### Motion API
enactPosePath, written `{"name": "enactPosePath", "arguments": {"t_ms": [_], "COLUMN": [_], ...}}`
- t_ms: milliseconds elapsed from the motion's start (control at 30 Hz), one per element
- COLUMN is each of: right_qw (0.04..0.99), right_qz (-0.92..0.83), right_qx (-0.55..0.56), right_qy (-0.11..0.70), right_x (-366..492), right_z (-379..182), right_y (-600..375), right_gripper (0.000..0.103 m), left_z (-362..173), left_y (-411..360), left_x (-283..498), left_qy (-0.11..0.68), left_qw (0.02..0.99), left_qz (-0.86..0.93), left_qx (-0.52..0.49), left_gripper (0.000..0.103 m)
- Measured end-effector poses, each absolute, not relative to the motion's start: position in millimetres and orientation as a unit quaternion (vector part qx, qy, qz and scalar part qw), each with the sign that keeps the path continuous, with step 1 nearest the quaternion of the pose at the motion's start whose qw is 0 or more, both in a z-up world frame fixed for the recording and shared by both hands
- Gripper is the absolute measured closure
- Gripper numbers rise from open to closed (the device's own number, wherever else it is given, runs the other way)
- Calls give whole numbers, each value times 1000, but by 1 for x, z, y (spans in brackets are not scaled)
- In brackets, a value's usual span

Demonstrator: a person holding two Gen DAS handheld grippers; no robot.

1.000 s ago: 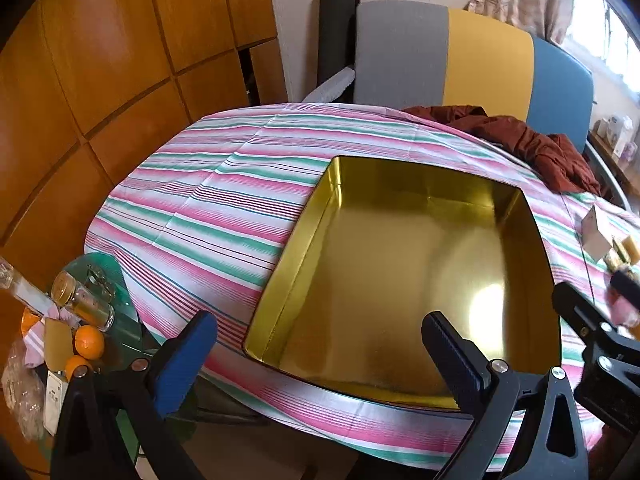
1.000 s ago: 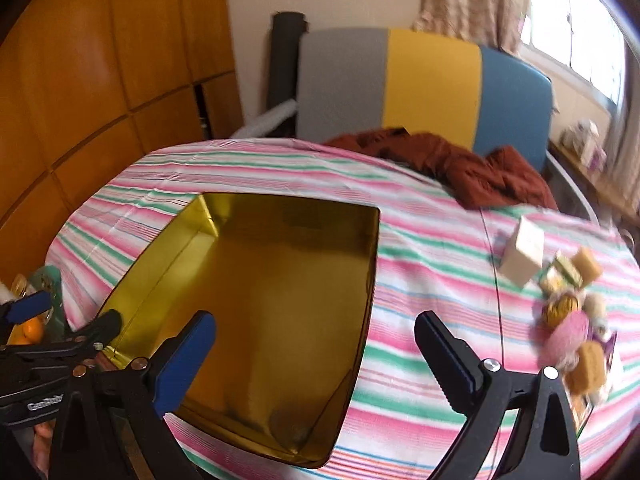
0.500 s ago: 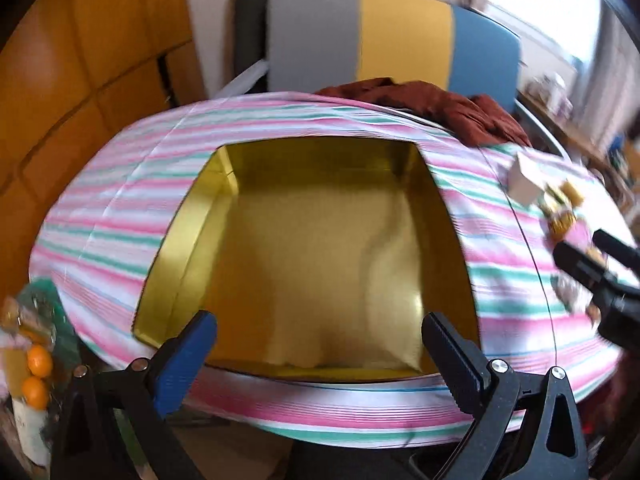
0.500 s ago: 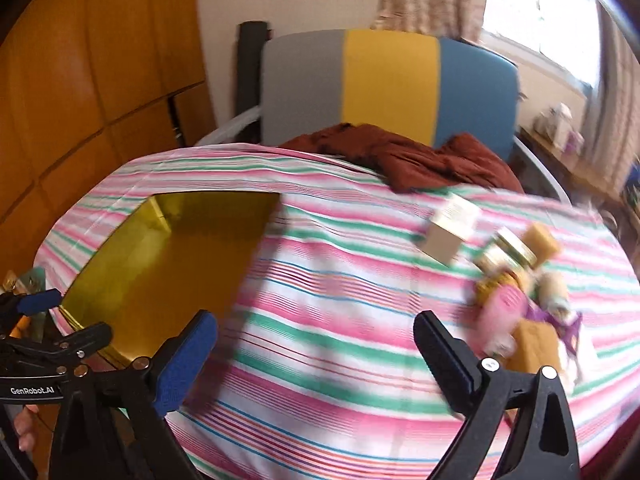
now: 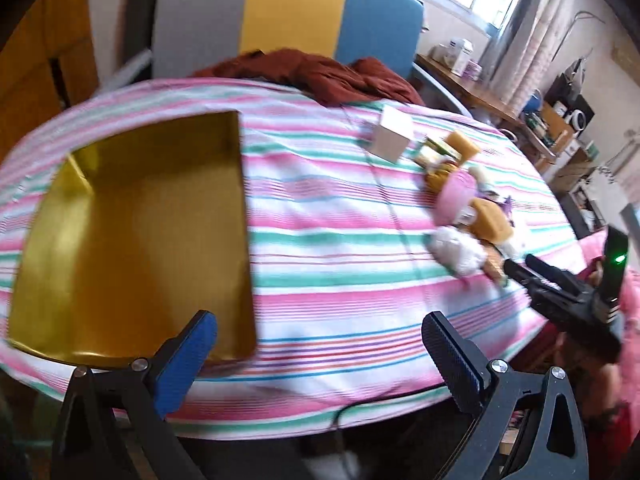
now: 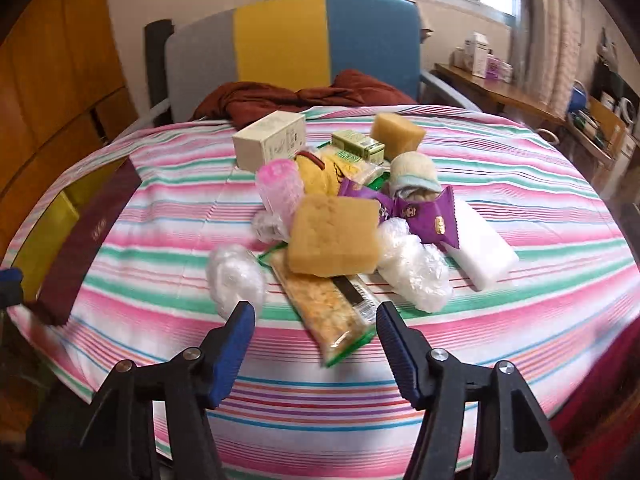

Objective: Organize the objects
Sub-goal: 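Move both tools from the gold tray toward the pile of items, then grasp the cracker packet with the right tool while the left tool grasps the plastic-wrapped bundle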

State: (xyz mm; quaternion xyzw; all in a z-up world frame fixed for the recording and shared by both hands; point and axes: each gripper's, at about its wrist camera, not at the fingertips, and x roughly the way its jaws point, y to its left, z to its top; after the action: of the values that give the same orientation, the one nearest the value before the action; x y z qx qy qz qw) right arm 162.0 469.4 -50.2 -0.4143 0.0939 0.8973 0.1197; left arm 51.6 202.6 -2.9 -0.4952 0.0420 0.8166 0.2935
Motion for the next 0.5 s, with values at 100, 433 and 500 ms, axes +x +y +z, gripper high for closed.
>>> {"name": "enactPosePath", "arguments": {"t_ms": [100,433,500], "right_qw": [117,82,77], "right_qz": [894,891,891], "right_qx": [-426,-440,-440], "right_qy": [73,83,75], "right_x": [153,122,125], "right_z": [-60,-86,-86], "right_y": [477,483,477], "right_gripper": [39,51,53], "left_z": [-2,-15,-19], "left_y": [216,264,270], "left_x": [58,64,63], "left_qy": [34,44,44], "left_qw": [312,353,353], "left_qz": [806,773,767], "left_qx": [-502,-525,-534], "left_gripper": [0,0,0]}}
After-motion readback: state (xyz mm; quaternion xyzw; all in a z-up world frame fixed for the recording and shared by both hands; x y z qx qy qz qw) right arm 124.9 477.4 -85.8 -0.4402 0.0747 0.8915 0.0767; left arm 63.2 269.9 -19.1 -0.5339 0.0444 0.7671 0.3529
